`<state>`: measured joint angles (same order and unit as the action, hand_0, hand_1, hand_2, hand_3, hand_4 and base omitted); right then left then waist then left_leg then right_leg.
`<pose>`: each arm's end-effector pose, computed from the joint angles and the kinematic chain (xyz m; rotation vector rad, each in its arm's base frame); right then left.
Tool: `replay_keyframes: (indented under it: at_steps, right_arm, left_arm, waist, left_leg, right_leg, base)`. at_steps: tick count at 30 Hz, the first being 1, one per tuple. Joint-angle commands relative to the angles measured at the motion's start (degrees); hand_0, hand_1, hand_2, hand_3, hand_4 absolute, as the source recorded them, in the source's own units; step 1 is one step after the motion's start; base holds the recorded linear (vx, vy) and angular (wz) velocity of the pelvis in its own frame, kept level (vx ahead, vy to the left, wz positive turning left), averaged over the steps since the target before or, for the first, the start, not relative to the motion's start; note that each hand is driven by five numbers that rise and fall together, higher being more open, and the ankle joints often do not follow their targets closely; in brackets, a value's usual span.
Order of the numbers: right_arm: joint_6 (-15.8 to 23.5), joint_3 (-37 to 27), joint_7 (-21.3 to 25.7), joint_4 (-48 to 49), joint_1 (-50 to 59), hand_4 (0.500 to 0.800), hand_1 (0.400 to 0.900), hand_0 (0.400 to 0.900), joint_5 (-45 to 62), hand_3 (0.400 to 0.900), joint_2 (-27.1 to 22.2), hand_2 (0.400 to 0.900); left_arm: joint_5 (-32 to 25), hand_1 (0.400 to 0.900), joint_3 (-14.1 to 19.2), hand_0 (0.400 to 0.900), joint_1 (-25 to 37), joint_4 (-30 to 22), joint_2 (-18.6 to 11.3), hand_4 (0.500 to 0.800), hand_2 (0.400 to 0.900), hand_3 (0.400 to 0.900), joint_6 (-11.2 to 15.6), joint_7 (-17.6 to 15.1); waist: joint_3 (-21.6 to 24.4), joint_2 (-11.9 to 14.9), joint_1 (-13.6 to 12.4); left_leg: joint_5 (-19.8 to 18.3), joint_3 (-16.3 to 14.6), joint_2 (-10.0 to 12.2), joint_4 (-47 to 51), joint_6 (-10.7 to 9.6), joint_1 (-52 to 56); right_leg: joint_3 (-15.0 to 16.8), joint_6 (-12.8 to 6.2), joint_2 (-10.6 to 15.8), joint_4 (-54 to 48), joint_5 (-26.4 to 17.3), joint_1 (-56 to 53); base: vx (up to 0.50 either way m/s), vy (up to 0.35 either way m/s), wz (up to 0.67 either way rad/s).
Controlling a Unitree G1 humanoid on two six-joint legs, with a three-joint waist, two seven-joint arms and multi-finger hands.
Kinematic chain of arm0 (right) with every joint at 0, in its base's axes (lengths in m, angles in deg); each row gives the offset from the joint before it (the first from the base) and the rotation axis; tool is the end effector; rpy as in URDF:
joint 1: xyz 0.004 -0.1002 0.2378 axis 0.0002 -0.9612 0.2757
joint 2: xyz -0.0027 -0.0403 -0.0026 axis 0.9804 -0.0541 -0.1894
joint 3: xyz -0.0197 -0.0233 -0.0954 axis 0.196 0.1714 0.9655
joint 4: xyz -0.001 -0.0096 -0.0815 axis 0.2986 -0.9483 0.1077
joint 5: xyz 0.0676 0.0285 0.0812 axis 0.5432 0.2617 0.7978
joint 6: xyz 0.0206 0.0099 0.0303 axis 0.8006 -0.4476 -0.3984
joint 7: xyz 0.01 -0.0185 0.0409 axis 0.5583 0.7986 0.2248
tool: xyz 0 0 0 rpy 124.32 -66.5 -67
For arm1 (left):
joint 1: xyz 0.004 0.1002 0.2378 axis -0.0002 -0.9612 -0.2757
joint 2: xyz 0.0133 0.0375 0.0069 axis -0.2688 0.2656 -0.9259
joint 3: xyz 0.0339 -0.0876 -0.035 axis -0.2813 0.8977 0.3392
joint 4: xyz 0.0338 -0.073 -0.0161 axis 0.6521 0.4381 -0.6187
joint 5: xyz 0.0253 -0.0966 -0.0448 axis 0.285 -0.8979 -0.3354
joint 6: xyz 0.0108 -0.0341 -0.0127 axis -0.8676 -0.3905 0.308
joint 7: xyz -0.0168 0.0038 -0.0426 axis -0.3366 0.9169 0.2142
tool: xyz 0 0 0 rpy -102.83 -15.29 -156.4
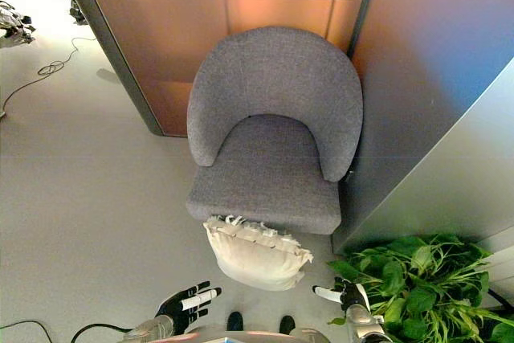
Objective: Pick up the pillow and put it on the sofa.
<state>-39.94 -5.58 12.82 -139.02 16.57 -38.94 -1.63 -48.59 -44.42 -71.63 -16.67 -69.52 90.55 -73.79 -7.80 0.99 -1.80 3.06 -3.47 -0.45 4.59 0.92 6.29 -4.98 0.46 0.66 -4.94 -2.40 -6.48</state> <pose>0.1061 -0.2063 -0.1172 -0.2256 1.0946 -0.1788 0.0896 0.2139 -0.1196 -0.1669 1.0586 0.0073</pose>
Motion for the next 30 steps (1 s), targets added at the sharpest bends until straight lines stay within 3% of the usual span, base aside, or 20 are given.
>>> replay_keyframes:
  at_steps: [1,11,18,24,30]
  right_arm:
    - [1.08,1.29,1.54,0.36,3.2,0.8,0.9,0.9,-0.79,0.9,-2.28,0.9]
    - [2.46,1.31,1.34,0.51,3.43,0.8,0.9,0.9,-0.29,0.9,-2.03,0.9]
    - [4.53,1.87,2.66,1.25,3.53,0.8,0.9,0.9,-1.97,0.9,-2.07,0.9]
    - [5.26,3.47,6.18,4.45,3.79,0.8,0.9,0.9,-7.31,0.9,-2.98,0.9]
    - [5.35,6.8,14.18,7.18,10.09,0.8,0.9,0.9,-14.4,0.9,-5.63,0.9]
  left_arm:
    - [1.8,0.9,0.79,0.9,3.42,0.53,0.03,0.8,0.9,0.9,2.14,0.22]
    - [2.59,0.9,0.8,0.9,3.18,0.85,0.18,0.8,0.9,0.9,2.51,-2.08]
    - [3.13,0.9,0.63,0.9,3.09,0.93,0.23,0.8,0.9,0.9,1.5,-1.73]
    - [1.3,0.9,0.31,0.9,2.68,-0.24,-0.08,0.8,0.9,0.9,0.6,-1.98]
    - [-0.92,0.9,-1.84,0.9,5.73,-1.78,-1.61,0.8,0.9,0.9,1.61,-2.17]
  waist:
    - [0.51,0.8,-0.72]
    - [0.27,0.9,-0.93]
    - [0.3,0.83,-1.03]
    - [-0.8,0.95,-1.33]
    - [-7.23,0.73,-2.25]
  left_leg:
    - [-2.76,3.52,-1.51,-0.77,0.02,-1.13]
    - [-2.72,3.56,-1.48,-0.73,0.04,-1.3]
    - [-2.6,3.74,-1.53,-0.74,0.02,-1.34]
    - [-2.56,3.79,-1.64,-1.41,0.02,-2.43]
    - [-2.21,3.94,-1.96,-4.43,0.34,-9.16]
  right_leg:
    - [-0.81,-3.22,1.6,3.71,1.59,1.58]
    - [-0.98,-3.16,1.54,3.78,1.62,1.74]
    - [-1.08,-3.13,1.58,3.78,1.64,1.66]
    - [-1.18,-3.22,1.76,4.18,1.49,2.62]
    - [-1.76,-2.85,2.06,7.49,1.69,9.07]
  base:
    - [0.0,0.0,0.0]
    - [0.0,-0.001,0.0]
    - [0.01,-0.001,0.01]
    - [0.01,-0.011,0.05]
    - [-0.14,-0.032,0.15]
